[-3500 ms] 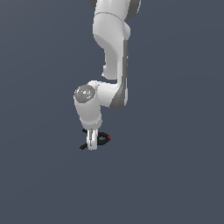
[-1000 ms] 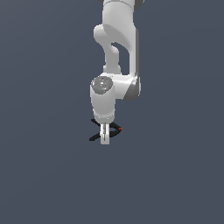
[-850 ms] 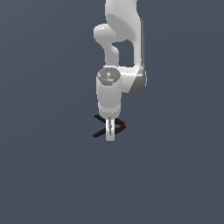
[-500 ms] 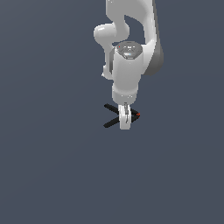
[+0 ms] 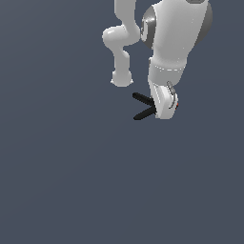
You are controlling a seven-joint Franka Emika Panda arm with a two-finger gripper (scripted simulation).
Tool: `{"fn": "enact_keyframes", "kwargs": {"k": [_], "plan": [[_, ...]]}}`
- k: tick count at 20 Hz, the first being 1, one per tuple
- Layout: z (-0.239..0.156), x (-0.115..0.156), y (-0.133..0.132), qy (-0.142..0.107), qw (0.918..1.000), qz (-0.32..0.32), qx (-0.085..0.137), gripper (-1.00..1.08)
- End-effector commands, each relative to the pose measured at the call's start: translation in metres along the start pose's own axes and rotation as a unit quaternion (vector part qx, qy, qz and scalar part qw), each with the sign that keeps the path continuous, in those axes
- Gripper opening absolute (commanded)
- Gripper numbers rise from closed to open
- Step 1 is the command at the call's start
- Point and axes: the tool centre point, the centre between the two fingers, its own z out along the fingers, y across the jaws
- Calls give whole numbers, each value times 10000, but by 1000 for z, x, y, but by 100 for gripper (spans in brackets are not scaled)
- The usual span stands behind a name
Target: Pick up the object and move it to a goal position.
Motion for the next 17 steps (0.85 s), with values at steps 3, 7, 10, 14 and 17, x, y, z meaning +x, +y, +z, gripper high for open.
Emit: {"fn": "enact_keyframes", "kwargs": {"k": [3, 7, 10, 14, 17], "plan": [[-38, -29, 4, 1, 10000, 0, 0, -100], [-60, -48, 6, -2, 10000, -4, -3, -100], [-71, -57, 7, -6, 10000, -7, -5, -100], [-79, -64, 7, -9, 10000, -10, -7, -100], [-80, -64, 6, -9, 10000, -10, -7, -100]]}}
